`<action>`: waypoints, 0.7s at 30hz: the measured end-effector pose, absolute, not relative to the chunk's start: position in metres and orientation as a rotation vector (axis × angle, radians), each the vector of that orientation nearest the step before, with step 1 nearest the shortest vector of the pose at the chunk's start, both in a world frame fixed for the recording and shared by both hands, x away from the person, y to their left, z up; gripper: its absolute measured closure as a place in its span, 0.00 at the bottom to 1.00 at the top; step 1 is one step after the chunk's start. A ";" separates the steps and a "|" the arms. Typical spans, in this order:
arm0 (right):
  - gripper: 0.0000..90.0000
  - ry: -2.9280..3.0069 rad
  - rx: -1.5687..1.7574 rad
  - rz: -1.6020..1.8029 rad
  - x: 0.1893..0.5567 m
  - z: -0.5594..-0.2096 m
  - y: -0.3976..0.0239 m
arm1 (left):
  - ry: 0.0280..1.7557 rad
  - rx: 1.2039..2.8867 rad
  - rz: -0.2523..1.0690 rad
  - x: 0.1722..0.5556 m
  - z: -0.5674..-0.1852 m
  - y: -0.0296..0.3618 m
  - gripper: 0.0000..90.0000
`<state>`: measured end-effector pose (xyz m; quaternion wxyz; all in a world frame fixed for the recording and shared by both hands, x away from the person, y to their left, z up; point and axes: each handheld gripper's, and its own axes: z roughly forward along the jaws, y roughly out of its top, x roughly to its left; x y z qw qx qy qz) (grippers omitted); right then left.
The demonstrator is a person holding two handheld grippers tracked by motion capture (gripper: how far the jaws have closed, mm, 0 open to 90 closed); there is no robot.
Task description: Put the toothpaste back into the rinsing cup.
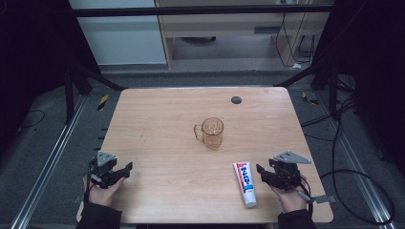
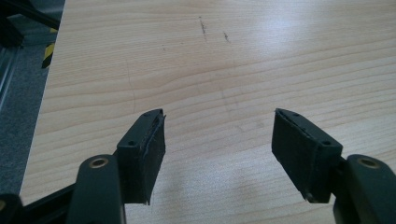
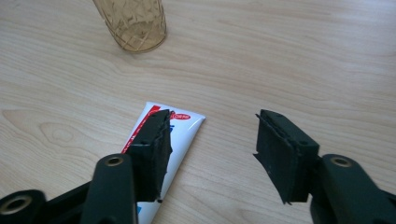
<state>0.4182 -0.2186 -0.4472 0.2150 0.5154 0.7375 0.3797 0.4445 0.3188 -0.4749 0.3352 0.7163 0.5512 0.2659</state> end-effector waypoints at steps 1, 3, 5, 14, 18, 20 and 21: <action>0.55 2.052 1.420 1.047 0.419 -0.449 -0.218 | 1.438 1.867 0.694 0.444 -0.475 0.319 0.38; 0.59 2.070 1.425 1.047 0.421 -0.455 -0.214 | 1.437 1.865 0.696 0.444 -0.474 0.319 0.38; 0.62 2.086 1.429 1.047 0.423 -0.459 -0.211 | 1.434 1.864 0.697 0.444 -0.474 0.319 0.38; 0.78 2.117 1.439 1.017 0.430 -0.473 -0.206 | 1.418 1.849 0.687 0.443 -0.471 0.317 0.39; 0.85 2.117 1.461 1.016 0.433 -0.476 -0.206 | 1.416 1.855 0.688 0.443 -0.472 0.316 0.39; 0.88 2.116 1.460 1.007 0.434 -0.478 -0.207 | 1.417 1.857 0.686 0.443 -0.472 0.316 0.39; 0.90 2.117 1.460 1.000 0.435 -0.480 -0.206 | 1.416 1.857 0.687 0.443 -0.473 0.316 0.39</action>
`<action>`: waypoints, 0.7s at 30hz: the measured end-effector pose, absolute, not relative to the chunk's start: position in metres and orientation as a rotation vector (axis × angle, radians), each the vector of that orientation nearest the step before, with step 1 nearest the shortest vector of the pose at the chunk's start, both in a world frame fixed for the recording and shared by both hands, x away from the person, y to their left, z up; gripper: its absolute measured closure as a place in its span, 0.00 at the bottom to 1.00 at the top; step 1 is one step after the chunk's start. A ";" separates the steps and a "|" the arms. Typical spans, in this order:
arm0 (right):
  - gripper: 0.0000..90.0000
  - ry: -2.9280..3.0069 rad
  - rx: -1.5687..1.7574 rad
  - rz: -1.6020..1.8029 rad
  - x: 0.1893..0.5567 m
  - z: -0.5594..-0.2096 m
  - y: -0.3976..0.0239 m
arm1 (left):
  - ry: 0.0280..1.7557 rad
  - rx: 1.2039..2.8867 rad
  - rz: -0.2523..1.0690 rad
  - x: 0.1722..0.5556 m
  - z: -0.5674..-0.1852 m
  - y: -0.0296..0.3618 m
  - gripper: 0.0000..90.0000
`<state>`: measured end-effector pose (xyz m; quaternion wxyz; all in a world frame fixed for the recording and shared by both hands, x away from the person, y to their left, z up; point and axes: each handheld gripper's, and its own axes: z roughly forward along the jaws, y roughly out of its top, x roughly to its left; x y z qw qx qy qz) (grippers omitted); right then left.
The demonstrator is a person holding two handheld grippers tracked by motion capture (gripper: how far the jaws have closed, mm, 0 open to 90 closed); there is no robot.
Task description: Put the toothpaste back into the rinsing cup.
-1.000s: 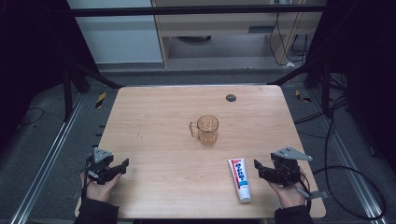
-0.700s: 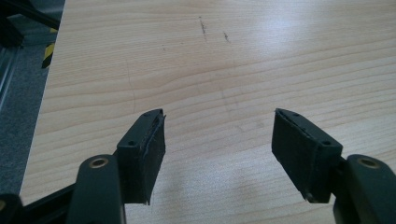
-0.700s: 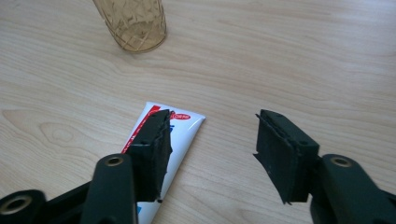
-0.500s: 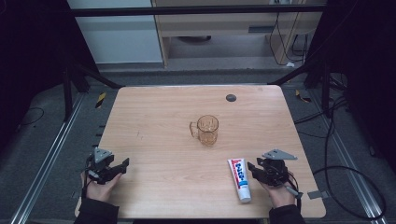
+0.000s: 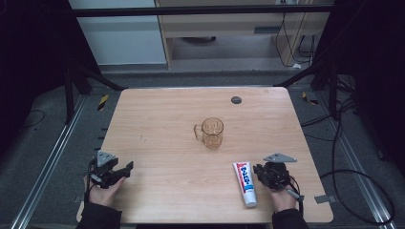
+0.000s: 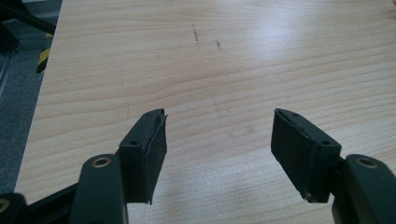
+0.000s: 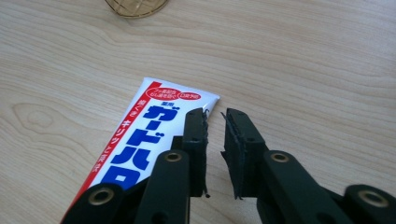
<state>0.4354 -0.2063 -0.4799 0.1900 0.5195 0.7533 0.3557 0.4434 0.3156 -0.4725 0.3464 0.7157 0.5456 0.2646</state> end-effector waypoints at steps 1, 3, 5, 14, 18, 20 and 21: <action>0.91 2.124 1.461 0.996 0.436 -0.481 -0.206 | 1.415 1.858 0.687 0.443 -0.473 0.316 0.39; 0.94 2.137 1.466 0.987 0.437 -0.483 -0.204 | 1.414 1.859 0.688 0.444 -0.472 0.316 0.39; 0.97 2.144 1.459 0.972 0.438 -0.485 -0.203 | 1.412 1.859 0.684 0.444 -0.472 0.315 0.39; 1.00 2.169 1.468 0.961 0.443 -0.489 -0.201 | 1.406 1.870 0.681 0.444 -0.472 0.314 0.40; 1.00 2.178 1.467 0.962 0.443 -0.490 -0.199 | 1.407 1.868 0.684 0.444 -0.472 0.314 0.40; 1.00 2.181 1.460 0.954 0.444 -0.490 -0.197 | 1.408 1.869 0.683 0.444 -0.472 0.314 0.40; 1.00 2.184 1.455 0.953 0.444 -0.491 -0.197 | 1.407 1.871 0.682 0.444 -0.472 0.314 0.40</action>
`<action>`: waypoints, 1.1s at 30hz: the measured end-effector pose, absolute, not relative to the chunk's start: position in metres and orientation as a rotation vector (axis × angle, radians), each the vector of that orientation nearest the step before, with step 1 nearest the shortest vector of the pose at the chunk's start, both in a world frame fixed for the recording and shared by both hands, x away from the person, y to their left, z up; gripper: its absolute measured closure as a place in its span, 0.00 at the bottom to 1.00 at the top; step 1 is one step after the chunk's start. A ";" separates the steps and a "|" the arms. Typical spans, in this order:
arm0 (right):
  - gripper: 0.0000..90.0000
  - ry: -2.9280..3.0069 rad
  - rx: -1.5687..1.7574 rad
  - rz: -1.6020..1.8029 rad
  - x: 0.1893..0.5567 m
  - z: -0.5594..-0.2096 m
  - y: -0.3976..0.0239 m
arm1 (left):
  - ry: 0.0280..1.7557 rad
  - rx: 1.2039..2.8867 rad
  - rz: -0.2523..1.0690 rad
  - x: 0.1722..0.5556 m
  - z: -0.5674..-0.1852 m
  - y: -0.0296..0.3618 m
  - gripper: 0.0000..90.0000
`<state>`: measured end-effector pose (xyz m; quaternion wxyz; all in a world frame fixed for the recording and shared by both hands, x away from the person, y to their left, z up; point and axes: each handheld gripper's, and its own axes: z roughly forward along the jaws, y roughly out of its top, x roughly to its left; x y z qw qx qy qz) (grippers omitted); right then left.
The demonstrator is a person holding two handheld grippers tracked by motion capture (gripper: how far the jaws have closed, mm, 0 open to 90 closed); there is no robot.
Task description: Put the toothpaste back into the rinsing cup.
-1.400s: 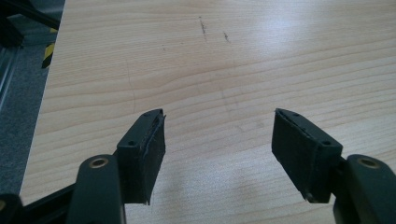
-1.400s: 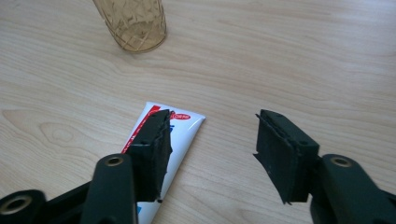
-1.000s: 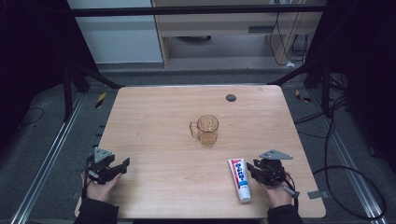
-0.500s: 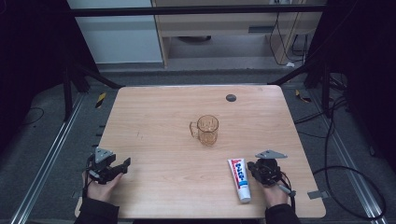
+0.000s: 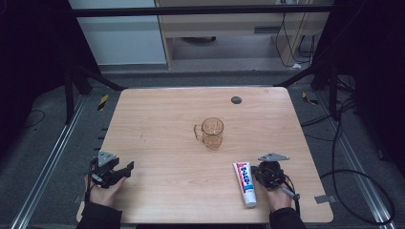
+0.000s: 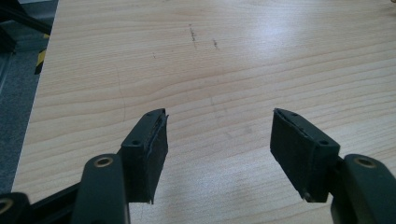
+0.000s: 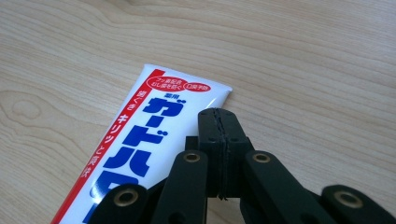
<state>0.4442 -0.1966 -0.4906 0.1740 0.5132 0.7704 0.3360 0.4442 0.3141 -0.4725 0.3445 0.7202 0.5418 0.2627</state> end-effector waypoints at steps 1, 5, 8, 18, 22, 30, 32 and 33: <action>1.00 2.188 1.459 0.958 0.444 -0.491 -0.195 | 1.406 1.871 0.683 0.444 -0.472 0.314 0.40; 1.00 2.188 1.453 0.951 0.445 -0.491 -0.194 | 1.406 1.874 0.683 0.444 -0.473 0.314 0.40; 1.00 2.193 1.451 0.960 0.446 -0.491 -0.194 | 1.406 1.875 0.683 0.444 -0.473 0.314 0.40; 0.99 2.242 1.409 0.964 0.449 -0.492 -0.184 | 1.406 1.876 0.682 0.444 -0.472 0.314 0.40; 0.99 2.261 1.399 0.955 0.450 -0.493 -0.181 | 1.407 1.877 0.683 0.445 -0.473 0.314 0.40; 0.91 2.220 1.373 0.991 0.446 -0.482 -0.186 | 1.417 1.878 0.680 0.446 -0.474 0.314 0.40; 0.87 2.198 1.360 0.994 0.445 -0.476 -0.188 | 1.416 1.883 0.681 0.446 -0.474 0.314 0.40; 0.85 2.193 1.363 0.997 0.444 -0.473 -0.189 | 1.415 1.881 0.684 0.446 -0.474 0.314 0.40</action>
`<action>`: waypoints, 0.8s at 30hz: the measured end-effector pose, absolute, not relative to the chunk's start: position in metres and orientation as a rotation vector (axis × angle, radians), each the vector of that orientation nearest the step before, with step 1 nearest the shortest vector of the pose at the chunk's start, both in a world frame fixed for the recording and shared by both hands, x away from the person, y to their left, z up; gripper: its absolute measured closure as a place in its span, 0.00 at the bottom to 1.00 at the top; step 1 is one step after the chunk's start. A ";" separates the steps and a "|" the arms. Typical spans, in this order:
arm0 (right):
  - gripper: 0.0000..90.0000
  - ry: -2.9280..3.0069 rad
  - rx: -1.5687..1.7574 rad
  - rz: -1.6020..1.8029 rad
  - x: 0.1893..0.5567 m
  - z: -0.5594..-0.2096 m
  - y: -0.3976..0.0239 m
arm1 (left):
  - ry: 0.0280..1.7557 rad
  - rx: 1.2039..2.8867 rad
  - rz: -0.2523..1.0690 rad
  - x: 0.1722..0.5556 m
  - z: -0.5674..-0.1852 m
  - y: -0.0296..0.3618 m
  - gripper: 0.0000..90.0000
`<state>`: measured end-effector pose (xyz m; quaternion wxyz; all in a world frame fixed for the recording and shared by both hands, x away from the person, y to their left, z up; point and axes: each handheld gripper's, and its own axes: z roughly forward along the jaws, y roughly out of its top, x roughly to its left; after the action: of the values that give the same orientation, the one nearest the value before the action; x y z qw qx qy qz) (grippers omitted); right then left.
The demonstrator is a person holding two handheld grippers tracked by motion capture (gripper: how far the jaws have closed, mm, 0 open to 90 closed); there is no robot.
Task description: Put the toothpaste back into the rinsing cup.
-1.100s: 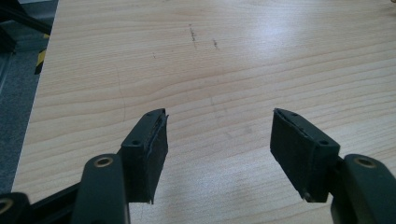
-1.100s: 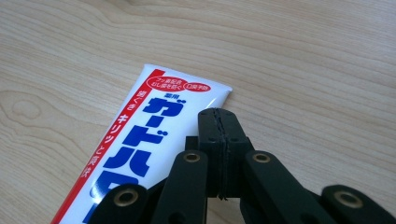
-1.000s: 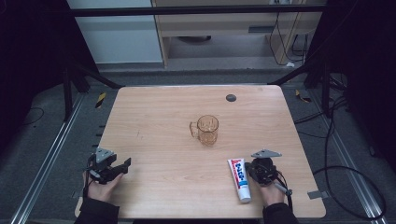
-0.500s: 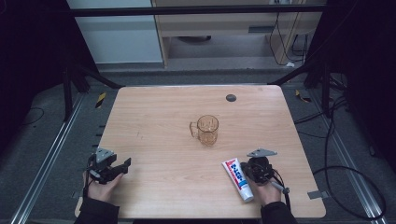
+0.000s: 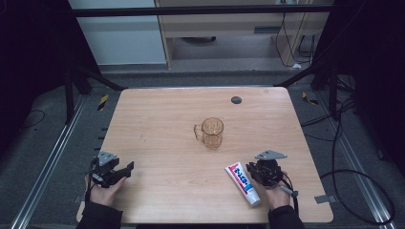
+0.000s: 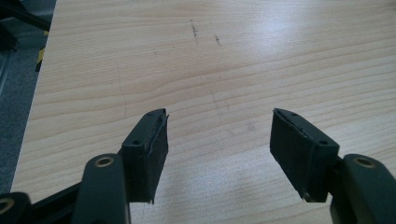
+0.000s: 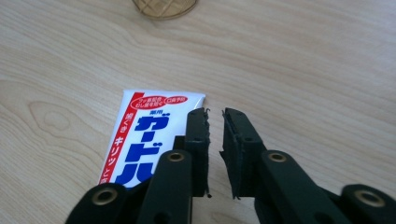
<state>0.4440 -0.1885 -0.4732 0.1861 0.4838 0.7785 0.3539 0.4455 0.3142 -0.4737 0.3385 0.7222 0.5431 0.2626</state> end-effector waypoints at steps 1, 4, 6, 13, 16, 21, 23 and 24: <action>0.83 2.181 1.354 0.995 0.443 -0.470 -0.189 | 1.413 1.880 0.685 0.445 -0.473 0.314 0.40; 0.75 2.166 1.343 1.003 0.442 -0.459 -0.191 | 1.414 1.884 0.684 0.446 -0.474 0.314 0.40; 0.69 2.168 1.354 1.014 0.441 -0.452 -0.191 | 1.415 1.886 0.680 0.446 -0.474 0.314 0.40; 0.46 2.195 1.343 0.982 0.438 -0.438 -0.184 | 1.405 1.905 0.672 0.446 -0.475 0.313 0.40; 0.40 2.222 1.322 0.967 0.437 -0.430 -0.178 | 1.406 1.908 0.670 0.446 -0.475 0.313 0.39; 0.33 2.257 1.323 0.946 0.436 -0.422 -0.167 | 1.410 1.915 0.665 0.447 -0.476 0.313 0.39; 0.31 2.272 1.307 0.930 0.435 -0.422 -0.163 | 1.409 1.918 0.665 0.447 -0.476 0.313 0.39; 0.30 2.280 1.307 0.922 0.435 -0.422 -0.160 | 1.409 1.919 0.663 0.447 -0.476 0.314 0.39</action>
<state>0.4349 -0.1599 -0.4224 0.1773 0.4619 0.8057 0.3256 0.4469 0.3135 -0.4764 0.3288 0.7332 0.5385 0.2534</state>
